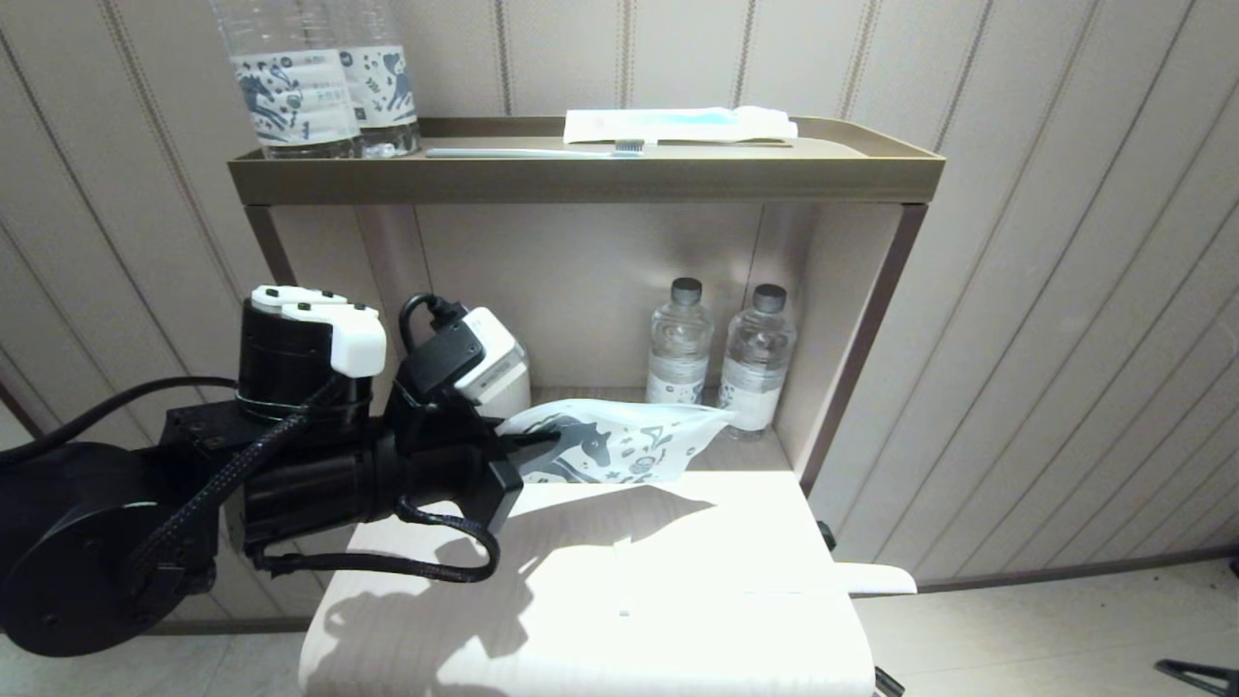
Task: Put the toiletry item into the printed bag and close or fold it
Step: Pick up the comb
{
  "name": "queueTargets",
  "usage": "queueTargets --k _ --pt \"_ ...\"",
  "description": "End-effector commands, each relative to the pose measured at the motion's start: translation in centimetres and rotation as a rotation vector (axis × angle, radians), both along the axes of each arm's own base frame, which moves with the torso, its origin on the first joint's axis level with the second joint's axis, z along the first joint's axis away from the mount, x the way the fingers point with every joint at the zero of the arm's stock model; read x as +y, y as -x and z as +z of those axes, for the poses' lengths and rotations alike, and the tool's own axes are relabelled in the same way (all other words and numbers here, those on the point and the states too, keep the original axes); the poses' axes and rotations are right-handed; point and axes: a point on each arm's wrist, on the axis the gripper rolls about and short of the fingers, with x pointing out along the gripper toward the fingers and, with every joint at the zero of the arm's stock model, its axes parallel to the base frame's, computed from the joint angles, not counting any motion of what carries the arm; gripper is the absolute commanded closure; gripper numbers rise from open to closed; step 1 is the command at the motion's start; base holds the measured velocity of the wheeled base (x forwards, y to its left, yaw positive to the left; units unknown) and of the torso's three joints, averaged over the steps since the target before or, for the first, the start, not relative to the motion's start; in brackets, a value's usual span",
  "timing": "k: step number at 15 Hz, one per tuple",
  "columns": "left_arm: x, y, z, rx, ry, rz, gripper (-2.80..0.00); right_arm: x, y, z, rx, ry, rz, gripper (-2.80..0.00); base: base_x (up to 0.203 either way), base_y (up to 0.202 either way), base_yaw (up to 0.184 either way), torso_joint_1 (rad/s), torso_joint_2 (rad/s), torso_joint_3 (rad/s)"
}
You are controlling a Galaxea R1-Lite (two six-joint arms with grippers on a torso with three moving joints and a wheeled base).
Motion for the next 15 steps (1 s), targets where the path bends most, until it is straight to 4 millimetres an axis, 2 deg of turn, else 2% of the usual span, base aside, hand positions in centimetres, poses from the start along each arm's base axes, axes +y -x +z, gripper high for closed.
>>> queueTargets --k 1,4,7,12,15 --pt "-0.4 -0.6 -0.7 -0.004 0.004 0.001 0.0 0.5 -0.1 -1.9 -0.037 0.013 0.03 -2.8 0.0 0.0 0.0 0.0 0.0 0.0" --pt "-0.2 -0.9 -0.7 -0.014 0.028 0.015 0.0 1.6 -0.4 -3.4 -0.137 -0.04 0.068 -2.8 0.0 0.0 0.0 0.0 0.0 0.0" --pt "-0.4 -1.0 -0.9 -0.012 0.027 0.013 0.0 1.9 -0.4 -3.8 -0.175 -0.084 0.078 -2.8 0.0 0.0 0.0 0.0 0.0 0.0" --pt "-0.4 -1.1 -1.2 -0.003 0.019 0.014 0.0 2.4 -0.7 -4.3 -0.155 -0.053 0.09 -2.8 0.0 0.0 0.0 0.0 0.0 0.0" --pt "-0.5 -1.2 -1.4 0.001 0.016 0.013 0.0 3.6 -1.5 -4.5 -0.145 -0.038 0.093 -2.8 0.0 0.0 0.0 0.0 0.0 0.0"
